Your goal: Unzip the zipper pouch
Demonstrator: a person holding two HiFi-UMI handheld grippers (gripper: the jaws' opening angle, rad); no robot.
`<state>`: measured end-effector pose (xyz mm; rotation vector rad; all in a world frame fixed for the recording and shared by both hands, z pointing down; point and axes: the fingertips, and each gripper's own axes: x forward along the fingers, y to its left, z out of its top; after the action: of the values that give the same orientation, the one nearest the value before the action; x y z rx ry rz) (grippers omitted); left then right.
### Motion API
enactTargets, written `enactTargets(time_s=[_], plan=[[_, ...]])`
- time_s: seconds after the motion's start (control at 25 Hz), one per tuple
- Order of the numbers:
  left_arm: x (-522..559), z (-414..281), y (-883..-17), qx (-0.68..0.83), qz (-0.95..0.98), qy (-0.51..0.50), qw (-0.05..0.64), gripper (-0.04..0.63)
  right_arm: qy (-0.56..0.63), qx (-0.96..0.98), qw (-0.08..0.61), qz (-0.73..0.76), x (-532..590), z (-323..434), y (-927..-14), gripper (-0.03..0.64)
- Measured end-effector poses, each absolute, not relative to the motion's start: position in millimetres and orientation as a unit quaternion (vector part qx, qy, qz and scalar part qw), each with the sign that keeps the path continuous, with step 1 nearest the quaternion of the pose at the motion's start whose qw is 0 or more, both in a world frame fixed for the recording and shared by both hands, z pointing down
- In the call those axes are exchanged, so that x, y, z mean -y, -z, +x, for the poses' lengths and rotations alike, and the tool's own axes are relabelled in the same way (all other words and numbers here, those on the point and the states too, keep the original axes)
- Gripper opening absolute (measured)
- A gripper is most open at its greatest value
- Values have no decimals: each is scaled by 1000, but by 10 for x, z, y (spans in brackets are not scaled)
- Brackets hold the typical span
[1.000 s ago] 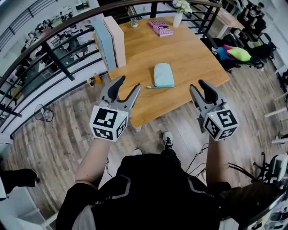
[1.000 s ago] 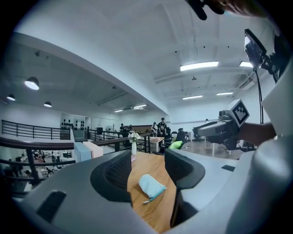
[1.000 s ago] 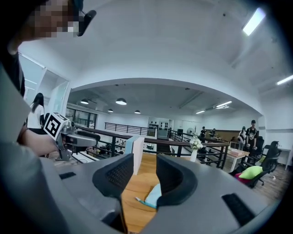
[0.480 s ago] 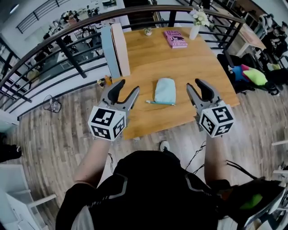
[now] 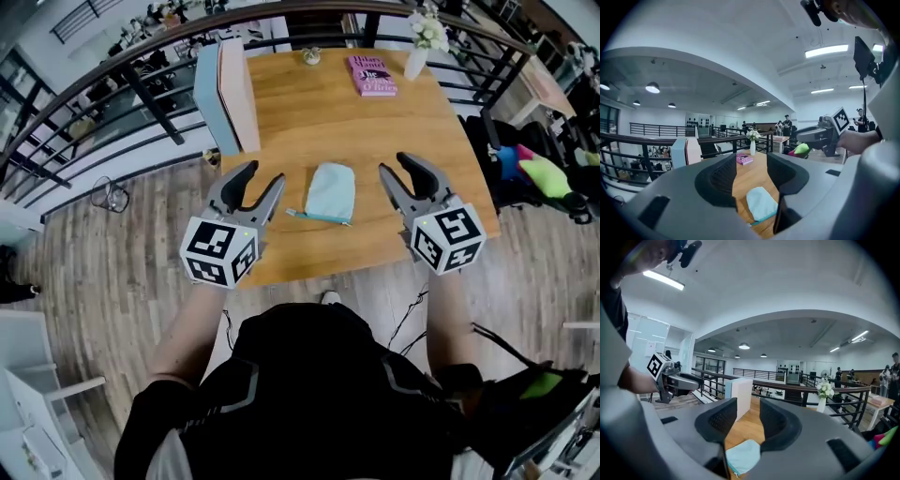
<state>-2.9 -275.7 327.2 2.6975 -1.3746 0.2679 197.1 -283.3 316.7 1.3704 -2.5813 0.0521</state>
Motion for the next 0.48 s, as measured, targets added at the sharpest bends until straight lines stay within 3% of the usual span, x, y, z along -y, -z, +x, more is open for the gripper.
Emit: enactTargets(time_s=[0.48], plan=[[2773, 212, -3999, 500, 850, -116, 117, 221, -41, 919, 170, 353, 3180, 1995, -3966, 161]])
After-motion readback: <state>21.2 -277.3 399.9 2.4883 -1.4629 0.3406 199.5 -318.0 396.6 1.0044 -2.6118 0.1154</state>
